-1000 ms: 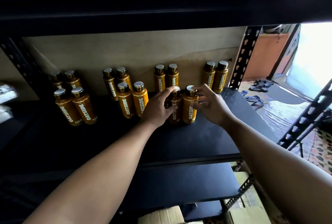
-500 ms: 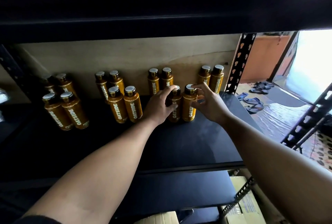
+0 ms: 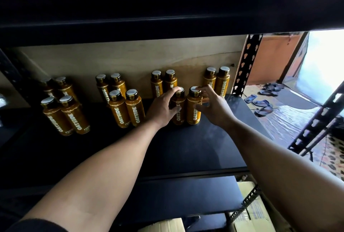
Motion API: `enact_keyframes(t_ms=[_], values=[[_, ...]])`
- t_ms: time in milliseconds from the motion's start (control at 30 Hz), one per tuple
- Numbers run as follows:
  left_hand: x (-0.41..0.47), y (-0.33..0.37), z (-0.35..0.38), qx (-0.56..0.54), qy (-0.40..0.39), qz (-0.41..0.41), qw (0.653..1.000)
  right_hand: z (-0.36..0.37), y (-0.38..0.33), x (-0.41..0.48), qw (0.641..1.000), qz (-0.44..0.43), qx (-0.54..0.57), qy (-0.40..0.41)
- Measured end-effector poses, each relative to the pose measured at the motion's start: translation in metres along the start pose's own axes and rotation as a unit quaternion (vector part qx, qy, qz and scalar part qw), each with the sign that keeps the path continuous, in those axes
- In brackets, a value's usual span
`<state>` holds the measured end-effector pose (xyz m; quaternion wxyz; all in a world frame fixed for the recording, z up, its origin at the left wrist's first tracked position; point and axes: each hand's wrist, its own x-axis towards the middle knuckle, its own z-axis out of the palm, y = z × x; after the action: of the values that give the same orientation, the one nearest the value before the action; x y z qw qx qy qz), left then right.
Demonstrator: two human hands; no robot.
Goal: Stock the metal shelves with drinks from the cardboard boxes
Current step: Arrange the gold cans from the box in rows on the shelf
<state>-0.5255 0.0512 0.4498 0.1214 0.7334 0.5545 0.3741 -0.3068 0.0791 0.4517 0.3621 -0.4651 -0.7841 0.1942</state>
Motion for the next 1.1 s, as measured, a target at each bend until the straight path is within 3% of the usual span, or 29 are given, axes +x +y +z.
enact_keyframes(t_ms=[1100], values=[[0.014,-0.011,0.008,0.01,-0.01,-0.026,1.0,0.005,0.003,0.01,0.999,0.013,-0.035,0.006]])
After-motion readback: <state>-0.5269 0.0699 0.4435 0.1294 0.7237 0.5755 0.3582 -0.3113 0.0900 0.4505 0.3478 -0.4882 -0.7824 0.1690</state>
